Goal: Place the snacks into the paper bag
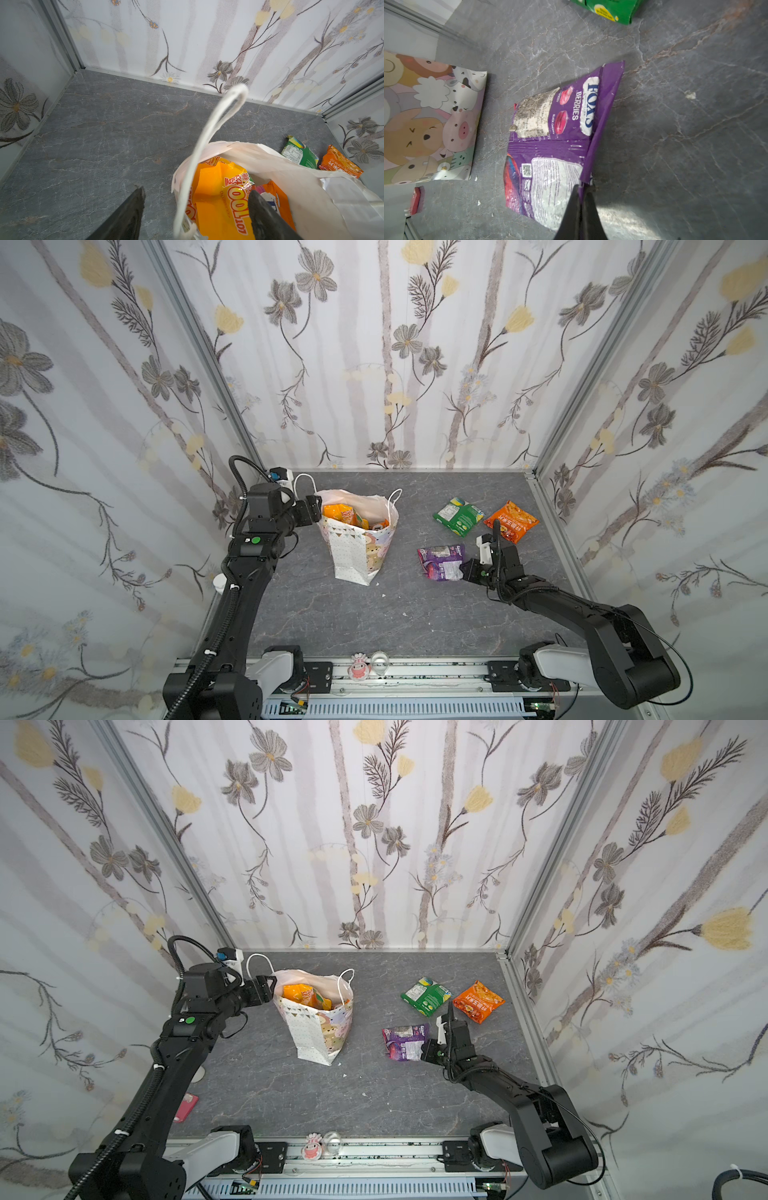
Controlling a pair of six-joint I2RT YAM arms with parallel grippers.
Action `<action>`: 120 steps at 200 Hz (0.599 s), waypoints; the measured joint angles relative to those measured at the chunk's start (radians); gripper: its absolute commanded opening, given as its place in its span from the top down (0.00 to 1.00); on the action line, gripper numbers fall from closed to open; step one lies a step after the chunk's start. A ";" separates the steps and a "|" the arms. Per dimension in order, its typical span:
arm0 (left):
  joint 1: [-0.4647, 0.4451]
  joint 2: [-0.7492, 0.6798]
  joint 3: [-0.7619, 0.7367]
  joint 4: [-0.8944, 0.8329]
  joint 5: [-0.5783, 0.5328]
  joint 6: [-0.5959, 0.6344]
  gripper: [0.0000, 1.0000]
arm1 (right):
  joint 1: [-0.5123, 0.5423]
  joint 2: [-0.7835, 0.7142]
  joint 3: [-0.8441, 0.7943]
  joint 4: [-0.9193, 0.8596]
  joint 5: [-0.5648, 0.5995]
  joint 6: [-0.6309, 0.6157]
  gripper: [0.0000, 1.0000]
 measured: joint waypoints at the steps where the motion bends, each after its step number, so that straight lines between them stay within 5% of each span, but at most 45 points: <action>1: 0.000 0.000 0.000 0.000 0.000 0.000 0.22 | 0.000 -0.002 0.000 0.000 -0.001 0.000 1.00; 120: 0.000 0.000 0.000 0.000 0.000 0.000 0.22 | 0.001 -0.167 0.167 -0.032 -0.189 0.037 1.00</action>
